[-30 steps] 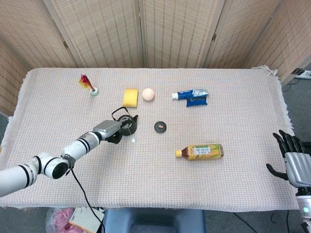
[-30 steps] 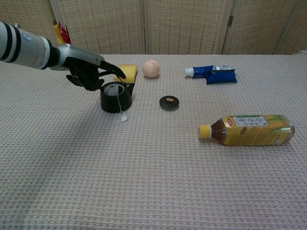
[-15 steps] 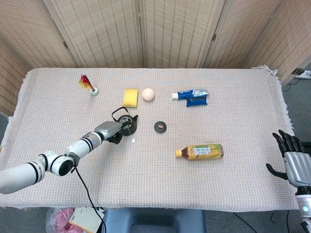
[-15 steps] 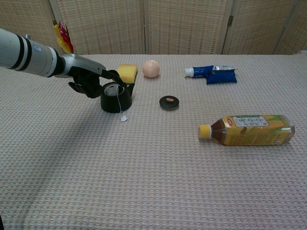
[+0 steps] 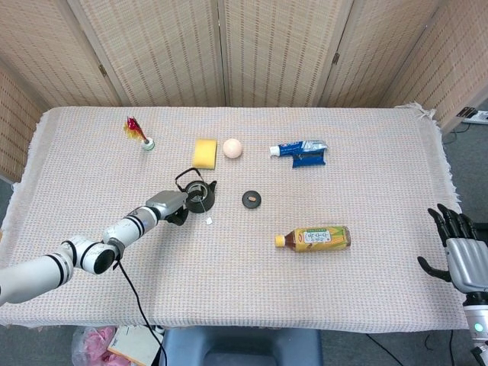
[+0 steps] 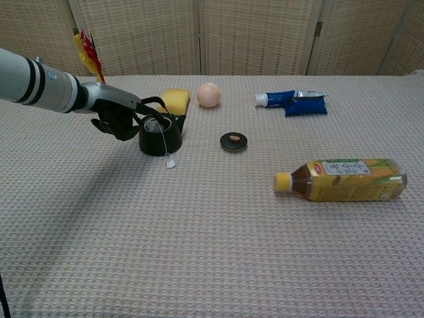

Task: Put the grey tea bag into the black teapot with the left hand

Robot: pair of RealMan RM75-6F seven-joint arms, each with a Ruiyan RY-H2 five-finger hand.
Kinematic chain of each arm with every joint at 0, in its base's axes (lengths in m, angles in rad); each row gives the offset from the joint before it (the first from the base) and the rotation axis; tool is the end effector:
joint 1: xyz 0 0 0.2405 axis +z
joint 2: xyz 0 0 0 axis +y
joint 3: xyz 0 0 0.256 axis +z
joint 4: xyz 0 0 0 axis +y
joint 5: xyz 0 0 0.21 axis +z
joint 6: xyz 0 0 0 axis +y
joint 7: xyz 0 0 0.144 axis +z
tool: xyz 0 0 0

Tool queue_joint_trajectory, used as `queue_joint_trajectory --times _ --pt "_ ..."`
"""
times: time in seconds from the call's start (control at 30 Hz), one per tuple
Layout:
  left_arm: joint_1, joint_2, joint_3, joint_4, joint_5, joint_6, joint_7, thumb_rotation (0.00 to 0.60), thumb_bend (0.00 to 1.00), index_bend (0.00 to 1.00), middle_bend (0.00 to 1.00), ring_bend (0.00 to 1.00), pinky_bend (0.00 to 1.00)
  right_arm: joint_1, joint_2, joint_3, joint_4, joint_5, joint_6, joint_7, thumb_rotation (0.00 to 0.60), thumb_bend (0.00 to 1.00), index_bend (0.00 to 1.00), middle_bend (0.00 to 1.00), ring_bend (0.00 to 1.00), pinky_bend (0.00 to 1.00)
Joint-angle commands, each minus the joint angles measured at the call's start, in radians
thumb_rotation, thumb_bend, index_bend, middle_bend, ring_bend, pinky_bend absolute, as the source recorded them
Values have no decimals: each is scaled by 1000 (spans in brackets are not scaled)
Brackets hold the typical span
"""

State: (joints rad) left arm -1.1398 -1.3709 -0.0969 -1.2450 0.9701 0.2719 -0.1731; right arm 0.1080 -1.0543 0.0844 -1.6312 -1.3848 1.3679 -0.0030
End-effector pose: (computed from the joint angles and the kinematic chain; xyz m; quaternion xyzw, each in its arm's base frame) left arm -0.1282 0.4296 0.0052 -0.7792 -0.5088 -0.2097 0.3000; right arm -0.3260 -0.1946 0.1747 0.5842 -0.4168 0.3431 0.6061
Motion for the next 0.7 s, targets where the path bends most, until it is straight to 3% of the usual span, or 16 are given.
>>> queue_joint_trajectory --times 0.03,0.7 --pt "3 -2 -4 9 8 -6 -5 600 819 0 1000 982 1000 1 0 1 1 3 -2 -1 600 178 0 0 0 0" --pt "39 -25 -11 74 67 -30 -34 600 819 0 1000 982 1000 7 -6 2 -1 17 -13 -23 600 179 0 0 0 0"
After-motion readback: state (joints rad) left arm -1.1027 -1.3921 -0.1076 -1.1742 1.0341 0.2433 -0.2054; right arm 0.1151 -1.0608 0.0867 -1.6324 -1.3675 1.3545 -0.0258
